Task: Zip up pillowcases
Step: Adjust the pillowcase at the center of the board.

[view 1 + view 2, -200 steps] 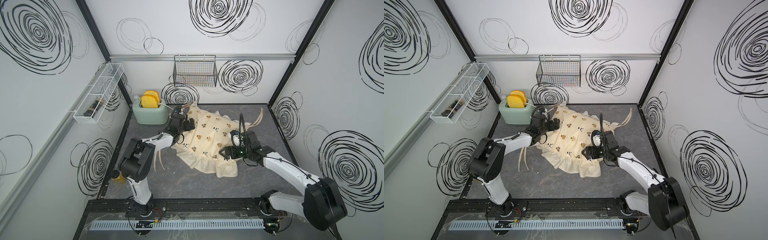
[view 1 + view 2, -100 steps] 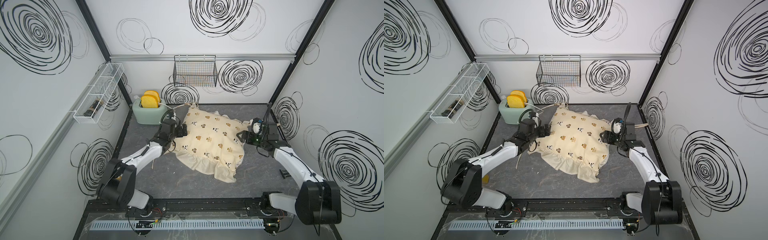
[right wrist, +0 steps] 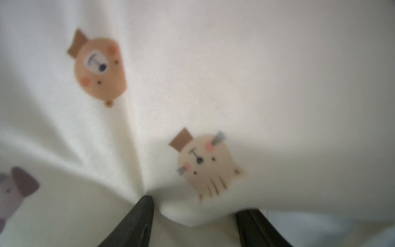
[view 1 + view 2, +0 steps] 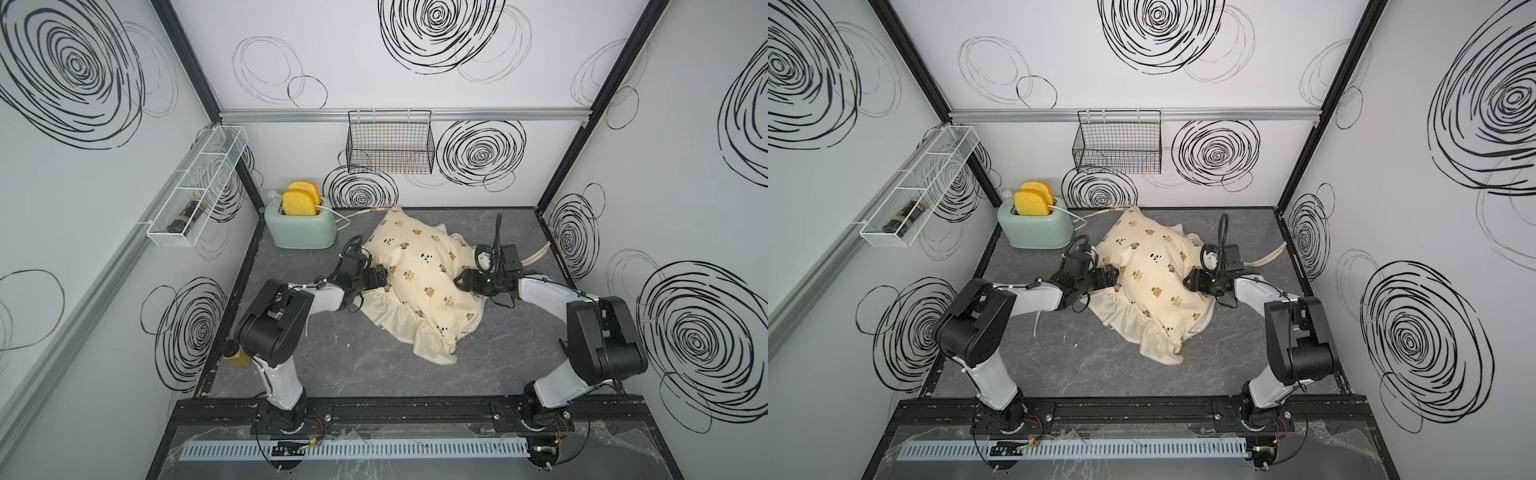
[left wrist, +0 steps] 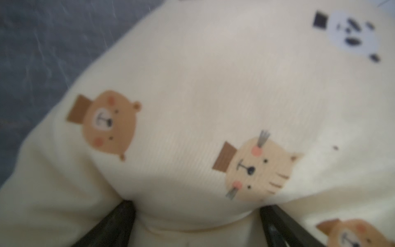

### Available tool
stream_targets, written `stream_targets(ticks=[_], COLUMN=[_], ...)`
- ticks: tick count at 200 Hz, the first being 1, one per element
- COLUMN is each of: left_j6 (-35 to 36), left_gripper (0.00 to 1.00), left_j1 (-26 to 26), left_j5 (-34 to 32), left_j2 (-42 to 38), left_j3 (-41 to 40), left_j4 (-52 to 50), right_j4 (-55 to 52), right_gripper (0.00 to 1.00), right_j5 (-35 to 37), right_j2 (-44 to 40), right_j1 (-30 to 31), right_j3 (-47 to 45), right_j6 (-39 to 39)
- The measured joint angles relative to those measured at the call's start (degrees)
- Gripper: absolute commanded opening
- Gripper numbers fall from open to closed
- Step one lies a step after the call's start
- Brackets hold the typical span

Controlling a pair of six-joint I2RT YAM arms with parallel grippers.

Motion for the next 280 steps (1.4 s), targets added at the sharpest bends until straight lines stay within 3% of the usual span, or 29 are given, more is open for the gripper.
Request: stream_targets(ticks=[41, 68, 99, 149, 192, 222, 239, 251, 280], left_j6=[1.79, 3.04, 5.11, 1.49, -16.76, -34.82, -42.56, -47.01, -57.13], left_gripper=[0.98, 0.96, 0.96, 0.96, 0.96, 0.96, 1.0, 0.95, 0.94], left_j1=[1.9, 1.88, 1.88, -1.22, -12.66, -21.46, -24.13, -25.77, -29.83], left_j5=[-0.04, 0.07, 0.0, 2.93, 11.91, 13.22, 11.78, 10.23, 6.32], left_j2=[6.08, 4.31, -5.95, -30.99, -48.83, -56.08, -56.06, -54.49, -44.59], left_j3=[13.64, 14.49, 6.93, -12.04, -32.13, -44.04, -47.74, -48.41, -48.48], left_j4=[-5.16, -8.33, -12.92, -18.88, -19.85, -10.49, -3.78, 1.2, 17.55], right_j4=[-0.35, -1.75, -2.1, -2.08, -3.65, -7.04, -8.68, -9.62, -11.74], right_gripper=[0.66, 0.67, 0.7, 0.73, 0.83, 0.85, 0.84, 0.83, 0.81], right_j5=[-2.01, -2.54, -2.6, -2.93, -2.4, -2.1, -2.45, -2.75, -3.65], right_j2=[-6.95, -11.13, -12.31, -10.29, -10.45, -14.34, -18.6, -21.24, -26.1], right_j1=[11.8, 7.91, 1.16, 0.39, 1.55, 3.06, 3.52, 3.91, 4.68], right_j3=[-6.84, -7.34, -6.16, -4.72, -3.61, -4.02, -4.63, -5.2, -8.17], right_j6=[3.34, 4.11, 4.09, 3.82, 2.75, 2.12, 2.01, 1.9, 1.92])
